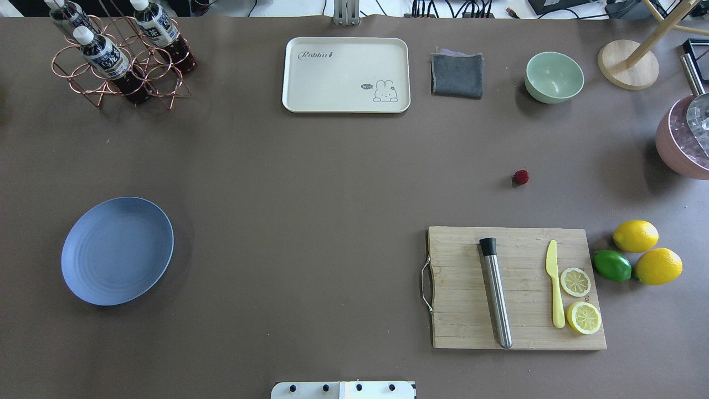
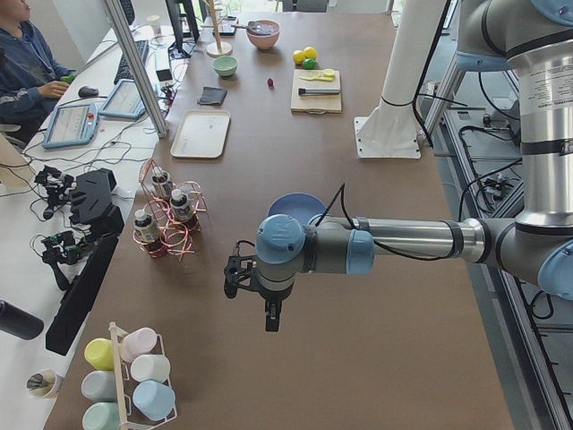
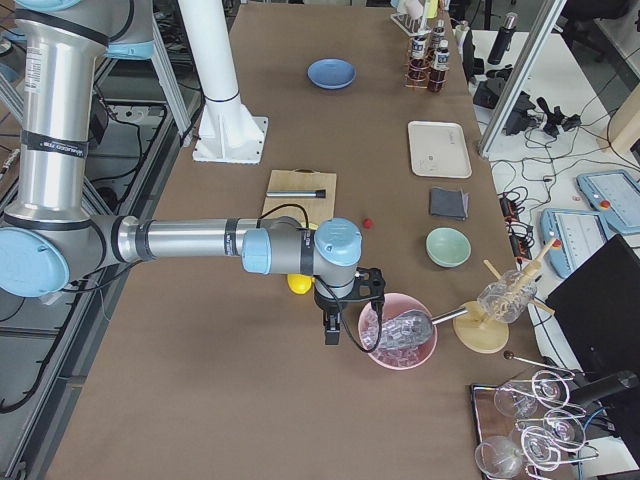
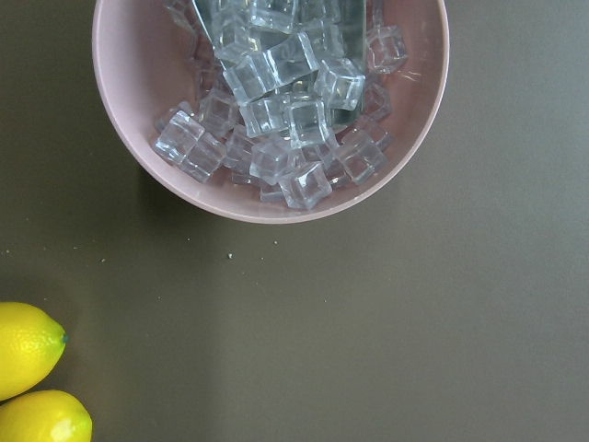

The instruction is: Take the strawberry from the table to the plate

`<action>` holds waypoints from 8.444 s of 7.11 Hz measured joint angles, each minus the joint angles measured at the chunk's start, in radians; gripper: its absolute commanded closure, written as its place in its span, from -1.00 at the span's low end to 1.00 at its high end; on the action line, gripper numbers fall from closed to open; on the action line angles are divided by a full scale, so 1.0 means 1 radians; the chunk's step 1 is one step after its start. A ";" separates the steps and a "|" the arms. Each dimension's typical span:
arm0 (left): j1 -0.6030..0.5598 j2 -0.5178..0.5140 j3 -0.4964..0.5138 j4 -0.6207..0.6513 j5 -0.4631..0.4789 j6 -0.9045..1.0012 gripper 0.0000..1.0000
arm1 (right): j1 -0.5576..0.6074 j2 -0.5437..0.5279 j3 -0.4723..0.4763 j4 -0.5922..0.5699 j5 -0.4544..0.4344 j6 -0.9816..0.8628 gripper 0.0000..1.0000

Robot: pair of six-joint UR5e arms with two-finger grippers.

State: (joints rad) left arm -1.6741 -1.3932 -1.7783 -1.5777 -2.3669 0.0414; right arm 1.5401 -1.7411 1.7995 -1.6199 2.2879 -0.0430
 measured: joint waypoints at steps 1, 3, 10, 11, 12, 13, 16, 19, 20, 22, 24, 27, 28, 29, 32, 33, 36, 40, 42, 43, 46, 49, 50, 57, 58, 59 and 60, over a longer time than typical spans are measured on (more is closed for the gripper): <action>0.002 0.000 0.001 0.000 0.000 0.000 -0.96 | 0.000 0.000 0.000 0.000 0.000 0.000 -1.00; 0.007 0.000 0.002 0.000 -0.001 0.000 -0.96 | 0.000 0.000 0.000 0.000 -0.001 0.000 -1.00; 0.010 -0.020 0.001 -0.052 0.055 -0.004 -0.96 | 0.000 0.002 -0.004 0.000 0.000 -0.001 -1.00; 0.010 -0.025 0.000 -0.075 0.081 -0.004 -0.96 | 0.000 0.002 -0.005 -0.001 0.000 -0.001 -1.00; 0.011 -0.034 0.004 -0.105 0.092 -0.006 -0.96 | 0.000 0.002 -0.006 -0.001 0.001 -0.002 -1.00; 0.011 -0.045 0.013 -0.137 0.089 -0.008 -0.96 | 0.000 0.002 -0.006 -0.001 0.001 -0.002 -1.00; 0.014 -0.047 0.032 -0.212 -0.133 -0.004 -0.96 | 0.000 0.005 -0.001 0.000 0.001 -0.004 -1.00; 0.137 -0.043 0.046 -0.391 -0.198 -0.091 -0.98 | -0.004 0.014 0.016 0.099 0.021 0.026 -1.00; 0.183 -0.036 0.050 -0.452 -0.182 -0.171 -0.98 | -0.020 0.014 0.019 0.151 0.020 0.089 -0.99; 0.313 -0.008 0.061 -0.618 -0.097 -0.380 -0.97 | -0.096 0.013 0.022 0.258 0.010 0.290 -0.99; 0.454 0.003 0.130 -0.834 -0.020 -0.588 -0.96 | -0.199 0.015 0.023 0.352 -0.022 0.471 -0.99; 0.708 0.001 0.188 -1.109 0.157 -0.922 -0.95 | -0.316 0.018 0.024 0.451 -0.071 0.630 -0.99; 0.783 -0.005 0.190 -1.144 0.218 -0.986 -0.94 | -0.327 0.019 0.023 0.460 -0.074 0.639 -0.99; 0.830 -0.010 0.192 -1.160 0.255 -1.018 -0.85 | -0.332 0.020 0.023 0.463 -0.075 0.643 -0.99; 0.857 -0.013 0.227 -1.203 0.275 -1.024 -0.20 | -0.337 0.024 0.023 0.465 -0.076 0.644 -0.99; 0.858 -0.014 0.252 -1.236 0.276 -1.025 0.39 | -0.337 0.024 0.023 0.465 -0.076 0.644 -0.99; 0.859 -0.034 0.265 -1.265 0.267 -1.039 1.00 | -0.337 0.025 0.023 0.466 -0.076 0.643 -1.00; 0.862 -0.134 0.201 -1.254 0.241 -1.248 1.00 | -0.337 0.029 0.023 0.466 -0.076 0.644 -1.00; 0.894 -0.277 0.193 -1.176 0.251 -1.351 1.00 | -0.339 0.029 0.023 0.466 -0.076 0.644 -1.00; 0.928 -0.370 0.192 -1.096 0.281 -1.380 1.00 | -0.340 0.029 0.023 0.467 -0.075 0.644 -1.00; 1.055 -0.590 0.209 -0.861 0.415 -1.404 1.00 | -0.344 0.032 0.021 0.469 -0.075 0.644 -1.00; 1.118 -0.686 0.290 -0.815 0.489 -1.393 1.00 | -0.347 0.040 0.018 0.469 -0.075 0.646 -1.00; 1.119 -0.688 0.295 -0.814 0.492 -1.387 -0.55 | -0.348 0.044 0.018 0.469 -0.075 0.646 -1.00; 0.817 -0.472 0.193 -0.811 0.184 -1.062 -0.96 | -0.531 0.238 -0.019 0.461 -0.164 0.963 -1.00; 0.708 -0.399 0.185 -0.810 0.087 -0.925 -0.96 | -0.576 0.282 -0.043 0.461 -0.196 1.014 -0.99; 0.611 -0.330 0.184 -0.794 0.021 -0.781 -0.96 | -0.608 0.311 -0.061 0.463 -0.222 1.047 -1.00; 0.521 -0.278 0.184 -0.731 -0.007 -0.607 -0.97 | -0.625 0.324 -0.068 0.465 -0.235 1.066 -0.99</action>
State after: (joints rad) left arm -1.1530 -1.6713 -1.5942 -2.3087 -2.3738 -0.5659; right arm 0.9147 -1.4166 1.7313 -1.1549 2.0525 1.0227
